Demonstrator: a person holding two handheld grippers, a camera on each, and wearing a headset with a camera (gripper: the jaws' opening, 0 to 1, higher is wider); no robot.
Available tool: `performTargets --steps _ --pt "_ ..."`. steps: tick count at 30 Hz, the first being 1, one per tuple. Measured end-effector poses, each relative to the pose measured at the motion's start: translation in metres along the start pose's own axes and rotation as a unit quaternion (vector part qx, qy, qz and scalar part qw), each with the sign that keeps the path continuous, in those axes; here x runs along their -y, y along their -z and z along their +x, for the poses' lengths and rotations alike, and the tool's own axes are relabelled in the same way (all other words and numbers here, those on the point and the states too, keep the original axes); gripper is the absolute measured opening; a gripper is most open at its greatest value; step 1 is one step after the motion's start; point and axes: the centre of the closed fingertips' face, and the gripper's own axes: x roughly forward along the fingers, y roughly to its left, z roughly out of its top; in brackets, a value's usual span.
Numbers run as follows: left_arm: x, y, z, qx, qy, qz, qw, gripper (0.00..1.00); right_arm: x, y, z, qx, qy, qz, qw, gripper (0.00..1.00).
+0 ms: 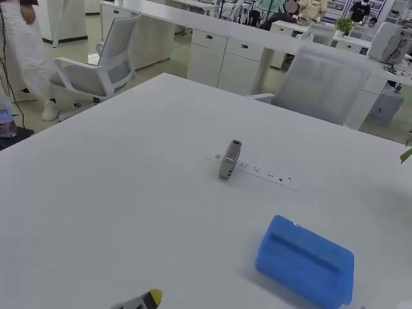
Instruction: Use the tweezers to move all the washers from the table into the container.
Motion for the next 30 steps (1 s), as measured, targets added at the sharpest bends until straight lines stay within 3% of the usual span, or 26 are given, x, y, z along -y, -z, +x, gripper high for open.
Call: performTargets --steps 9,13,21,24,30 --pt "0.0006 0.0009 0.0002 -0.003 0.002 0.001 1.0 0.77 -0.0009 -0.0032 -0.0023 0.008 -0.004 0.013 0.9999 0.03" --pt "0.0004 0.002 0.0006 -0.005 0.001 0.001 1.0 0.77 -0.0004 0.0024 0.0009 -0.002 -0.002 0.003 1.0 0.03" --pt "-0.0001 0.0021 0.0006 -0.005 0.0 0.0 1.0 0.76 -0.0022 0.0043 0.0009 0.017 -0.004 0.006 0.9998 0.03" --pt "-0.0003 0.0021 0.0005 -0.005 0.0 -0.001 1.0 0.76 -0.0005 0.0053 -0.0011 0.029 0.008 -0.023 0.9993 0.02" --pt "-0.0007 0.0019 0.0005 -0.004 -0.002 0.0 1.0 0.76 -0.006 0.0056 -0.0026 0.028 0.009 -0.024 0.9993 0.02"
